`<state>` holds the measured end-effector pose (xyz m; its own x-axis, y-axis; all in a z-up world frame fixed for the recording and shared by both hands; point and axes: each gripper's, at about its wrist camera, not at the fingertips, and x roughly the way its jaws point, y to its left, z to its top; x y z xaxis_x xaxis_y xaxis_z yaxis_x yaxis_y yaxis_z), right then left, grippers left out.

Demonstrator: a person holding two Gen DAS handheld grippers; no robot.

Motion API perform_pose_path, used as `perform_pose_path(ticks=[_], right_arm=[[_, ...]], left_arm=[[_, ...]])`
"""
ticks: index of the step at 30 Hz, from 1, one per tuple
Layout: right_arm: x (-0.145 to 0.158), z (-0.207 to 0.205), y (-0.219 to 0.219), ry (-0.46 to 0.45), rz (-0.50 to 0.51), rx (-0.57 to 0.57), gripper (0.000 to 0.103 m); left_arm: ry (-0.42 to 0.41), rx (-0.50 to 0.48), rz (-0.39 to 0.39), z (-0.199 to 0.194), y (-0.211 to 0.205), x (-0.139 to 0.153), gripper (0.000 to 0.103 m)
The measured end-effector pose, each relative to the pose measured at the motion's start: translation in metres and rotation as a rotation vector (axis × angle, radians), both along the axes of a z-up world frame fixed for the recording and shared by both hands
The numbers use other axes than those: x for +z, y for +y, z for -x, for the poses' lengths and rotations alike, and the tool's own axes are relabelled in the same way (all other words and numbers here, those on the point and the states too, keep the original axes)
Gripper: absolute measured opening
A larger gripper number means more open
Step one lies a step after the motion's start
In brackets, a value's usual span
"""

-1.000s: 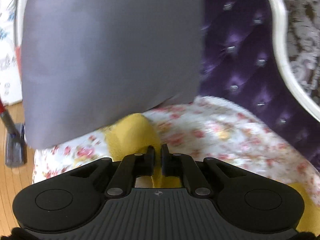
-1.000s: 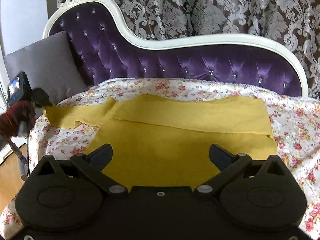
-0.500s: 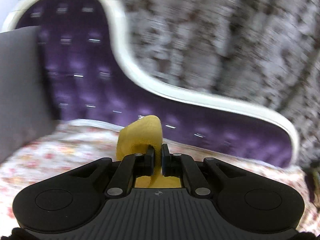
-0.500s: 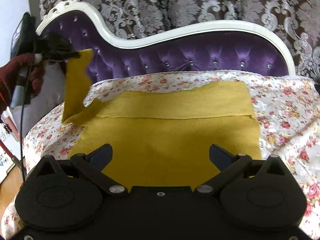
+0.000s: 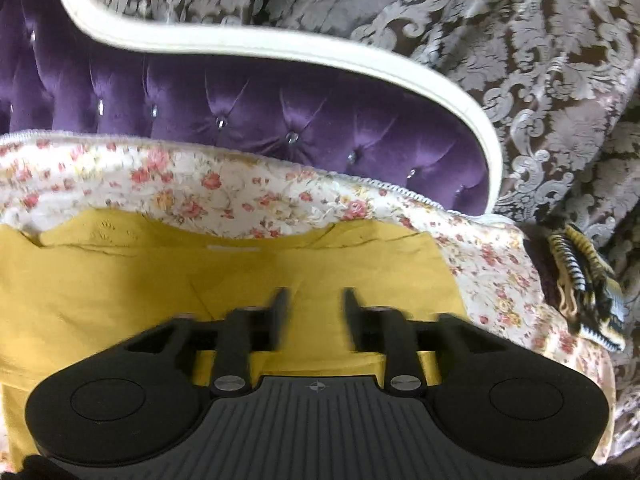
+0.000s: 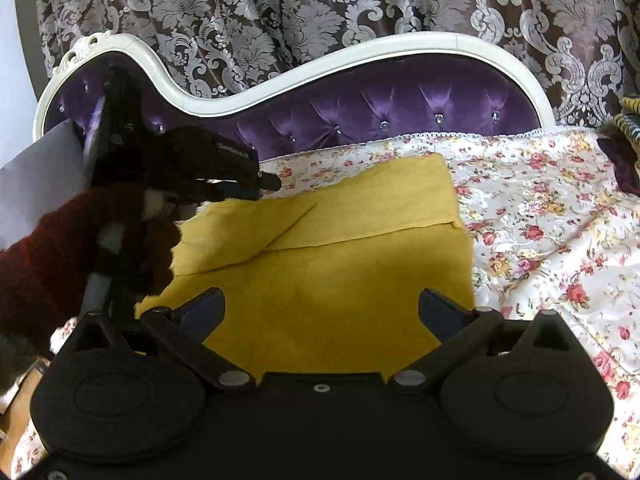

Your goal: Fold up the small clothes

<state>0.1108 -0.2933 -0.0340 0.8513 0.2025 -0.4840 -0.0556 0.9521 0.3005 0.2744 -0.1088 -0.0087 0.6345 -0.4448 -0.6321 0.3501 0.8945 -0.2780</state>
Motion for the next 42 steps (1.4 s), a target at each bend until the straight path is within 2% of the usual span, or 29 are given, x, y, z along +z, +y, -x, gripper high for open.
perform_pose_path(ticks=[1,2,5,8,12,16,21,23,24,26,29,32,34,36,42], right_arm=[[0.000,-0.001,-0.001,-0.001,-0.005,0.000,0.103],[0.000,-0.003,-0.001,-0.001,-0.007,0.000,0.103],[0.002,-0.011,-0.001,-0.006,-0.010,0.012,0.103],[0.005,-0.025,0.002,-0.017,-0.031,0.048,0.103],[0.009,-0.057,0.010,-0.007,-0.066,0.129,0.103],[0.011,-0.094,0.025,0.005,-0.035,0.159,0.103],[0.007,-0.142,0.059,0.013,0.108,0.167,0.102],[0.004,-0.156,0.073,0.025,0.156,0.184,0.087],[0.001,-0.164,0.083,0.033,0.185,0.198,0.075],[-0.004,-0.177,0.100,0.034,0.249,0.223,0.073],[-0.014,-0.188,0.122,0.029,0.353,0.245,0.073],[-0.025,-0.196,0.138,0.041,0.443,0.261,0.070],[-0.030,-0.200,0.140,0.048,0.499,0.244,0.063],[-0.032,-0.202,0.132,0.054,0.530,0.203,0.062],[-0.024,-0.201,0.052,0.117,0.454,-0.032,0.063]], left_arm=[[-0.027,-0.004,-0.012,0.007,0.001,0.004,0.059],[-0.052,-0.006,-0.030,0.015,0.005,0.009,0.063],[-0.101,0.016,-0.083,0.034,0.014,0.018,0.065],[-0.116,0.057,-0.129,0.050,0.027,0.019,0.069],[-0.094,0.115,-0.188,0.070,0.052,0.008,0.073],[-0.048,0.162,-0.225,0.084,0.069,-0.011,0.073],[0.018,0.187,-0.209,0.093,0.083,-0.035,0.073],[0.041,0.192,-0.202,0.093,0.085,-0.044,0.073],[0.053,0.194,-0.203,0.092,0.084,-0.049,0.073],[0.065,0.194,-0.206,0.093,0.084,-0.058,0.073],[0.018,0.177,-0.264,0.099,0.077,-0.066,0.075],[-0.018,0.177,-0.289,0.104,0.071,-0.070,0.079],[-0.012,0.181,-0.277,0.102,0.073,-0.070,0.079],[-0.009,0.183,-0.267,0.101,0.074,-0.070,0.079],[-0.013,0.183,-0.266,0.104,0.073,-0.071,0.079]])
